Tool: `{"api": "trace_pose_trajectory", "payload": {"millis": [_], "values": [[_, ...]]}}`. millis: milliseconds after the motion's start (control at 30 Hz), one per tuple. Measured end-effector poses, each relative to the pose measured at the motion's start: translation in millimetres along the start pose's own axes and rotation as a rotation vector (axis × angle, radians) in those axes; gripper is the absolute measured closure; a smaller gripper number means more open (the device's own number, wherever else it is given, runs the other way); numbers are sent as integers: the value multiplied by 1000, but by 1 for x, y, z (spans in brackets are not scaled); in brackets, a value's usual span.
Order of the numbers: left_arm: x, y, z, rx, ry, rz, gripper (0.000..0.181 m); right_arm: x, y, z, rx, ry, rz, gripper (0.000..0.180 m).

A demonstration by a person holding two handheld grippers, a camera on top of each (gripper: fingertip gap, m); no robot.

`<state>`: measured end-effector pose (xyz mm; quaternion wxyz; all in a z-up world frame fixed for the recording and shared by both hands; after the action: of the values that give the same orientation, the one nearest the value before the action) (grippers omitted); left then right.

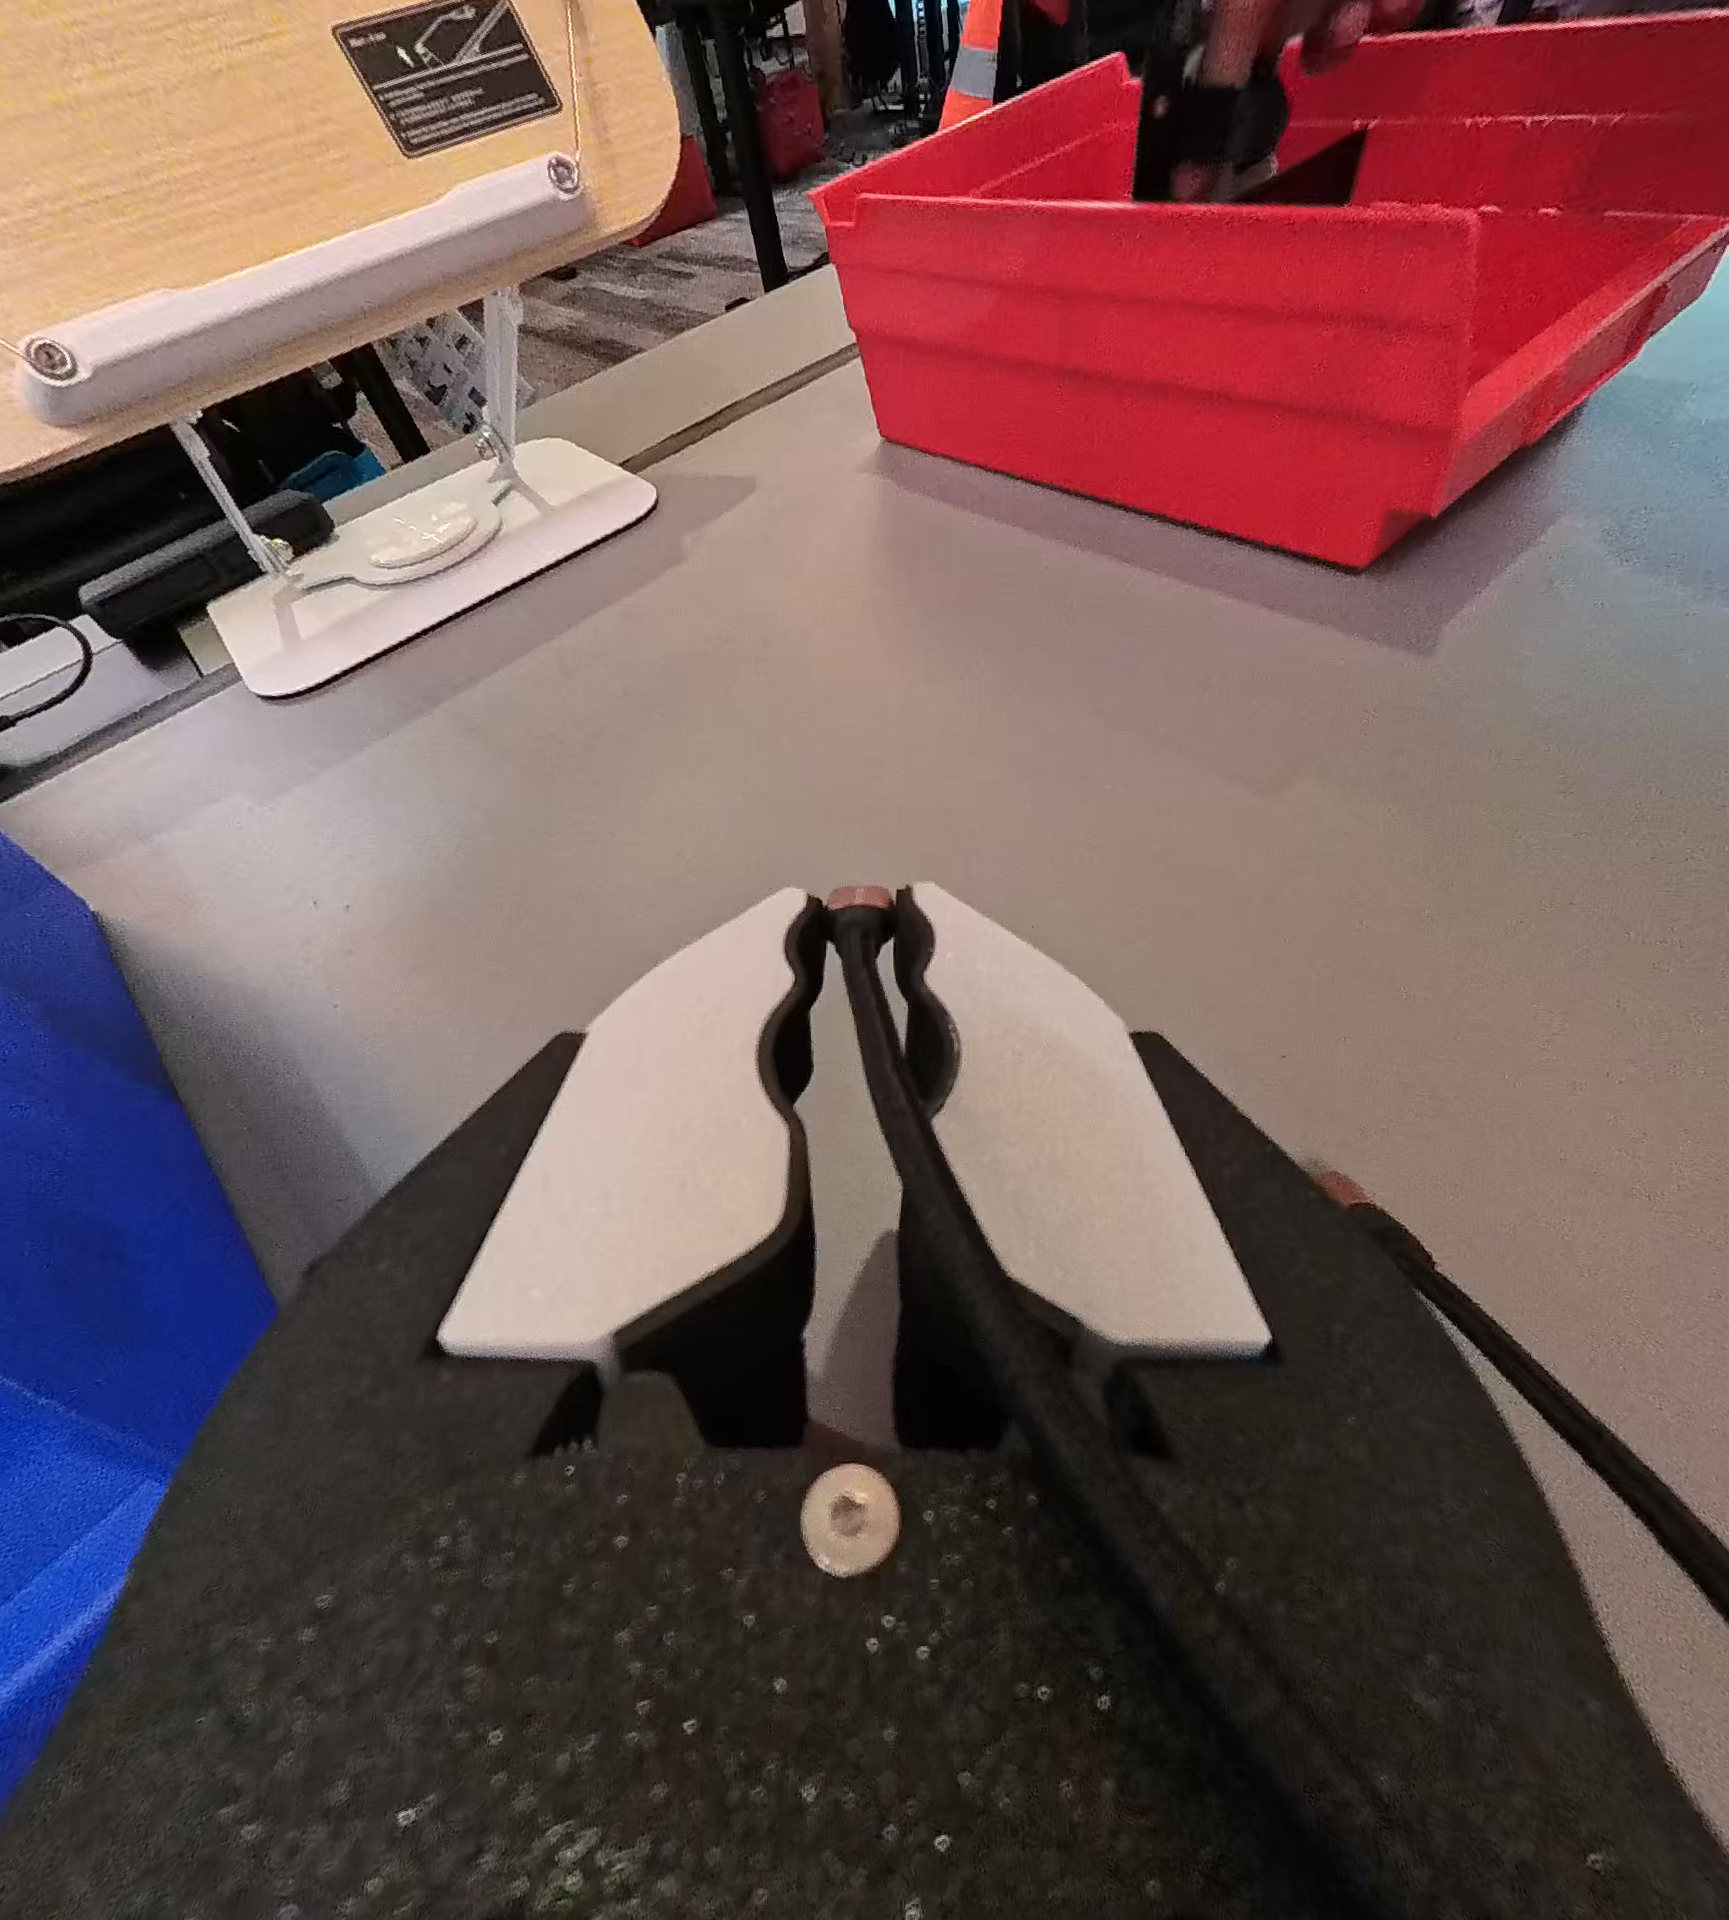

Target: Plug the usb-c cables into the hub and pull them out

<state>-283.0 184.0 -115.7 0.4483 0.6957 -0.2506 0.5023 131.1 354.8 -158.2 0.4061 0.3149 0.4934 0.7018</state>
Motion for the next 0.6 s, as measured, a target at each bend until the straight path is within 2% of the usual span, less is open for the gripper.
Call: {"api": "trace_pose_trajectory", "payload": {"millis": [100, 233, 300, 400, 467, 533, 600], "values": [[-1, 0, -1, -1, -6, -5, 168, 3, -6, 2, 3, -52, -47, 167], [-7, -4, -6, -9, 27, -34, 168, 9, -6, 14, -90, -110, 70, 151], [-9, -6, -11, -8, 56, -33, 168, 12, 15, 22, -166, -182, 204, 142], [-14, -8, -19, 12, 80, -56, 168, 11, 82, 10, -298, -219, 479, 141], [-18, -9, -23, 29, 97, -81, 168, 6, 133, -31, -310, -215, 687, 141], [-24, -10, -27, 67, 111, -126, 168, 1, 180, -115, -114, -136, 918, 142], [-32, -9, -36, 150, 102, -202, 168, -13, 218, -213, 167, -45, 1129, 145]]}}
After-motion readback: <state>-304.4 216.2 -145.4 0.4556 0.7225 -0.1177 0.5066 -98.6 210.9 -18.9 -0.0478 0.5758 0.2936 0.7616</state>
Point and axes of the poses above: each gripper's, where its closed fingertips meet, y back along the fingers, x out of its top, z = x × y across the jaws, the point moved 2 cm from there along y, back along the fingers, and after that the axes turned 12 degrees about -x, right-handed, at the moved point
